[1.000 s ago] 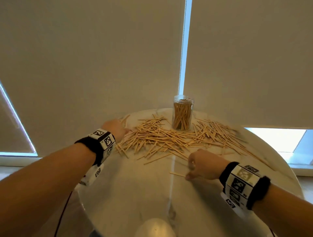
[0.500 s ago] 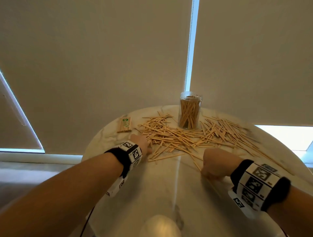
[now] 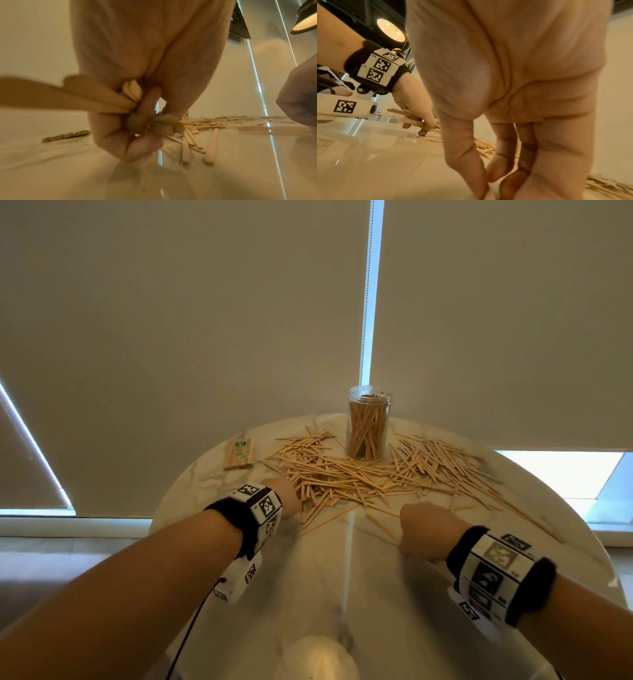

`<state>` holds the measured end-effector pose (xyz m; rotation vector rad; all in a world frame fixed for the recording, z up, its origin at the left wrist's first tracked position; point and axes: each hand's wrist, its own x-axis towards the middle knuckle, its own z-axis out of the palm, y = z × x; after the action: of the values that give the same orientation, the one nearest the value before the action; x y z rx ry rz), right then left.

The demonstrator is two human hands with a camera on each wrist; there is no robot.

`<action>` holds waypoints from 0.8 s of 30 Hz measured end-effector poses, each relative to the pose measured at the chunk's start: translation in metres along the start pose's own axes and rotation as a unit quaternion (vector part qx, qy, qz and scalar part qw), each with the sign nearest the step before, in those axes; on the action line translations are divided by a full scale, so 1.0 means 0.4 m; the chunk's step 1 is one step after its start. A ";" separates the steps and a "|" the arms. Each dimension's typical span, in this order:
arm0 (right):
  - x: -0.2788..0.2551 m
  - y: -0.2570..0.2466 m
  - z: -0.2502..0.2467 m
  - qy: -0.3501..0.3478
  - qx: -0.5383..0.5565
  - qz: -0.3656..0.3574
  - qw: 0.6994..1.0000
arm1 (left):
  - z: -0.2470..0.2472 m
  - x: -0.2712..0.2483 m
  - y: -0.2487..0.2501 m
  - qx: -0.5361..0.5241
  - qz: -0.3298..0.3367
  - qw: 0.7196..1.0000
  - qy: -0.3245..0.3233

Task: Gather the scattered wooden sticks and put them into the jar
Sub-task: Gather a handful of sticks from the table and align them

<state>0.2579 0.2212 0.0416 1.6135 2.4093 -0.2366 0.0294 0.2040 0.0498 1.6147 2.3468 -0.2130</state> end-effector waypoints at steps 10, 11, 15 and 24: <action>0.010 0.029 -0.016 -0.028 0.278 0.031 0.960 | 0.039 -0.065 -0.046 -0.455 -0.070 0.885 -0.068; 0.010 0.031 -0.024 -0.023 0.342 0.030 0.939 | 0.044 -0.073 -0.046 -0.503 -0.068 0.858 -0.080; 0.006 0.003 -0.051 0.009 0.531 -0.004 0.847 | 0.055 -0.104 -0.026 -0.587 -0.022 0.806 -0.071; 0.034 -0.110 -0.069 0.033 0.581 -0.090 0.808 | 0.070 -0.154 0.073 -0.613 0.102 0.783 -0.005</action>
<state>0.2093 0.2238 0.0646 1.6784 2.5513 -2.0337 0.0813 0.1522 0.0437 1.0652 1.5331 1.1119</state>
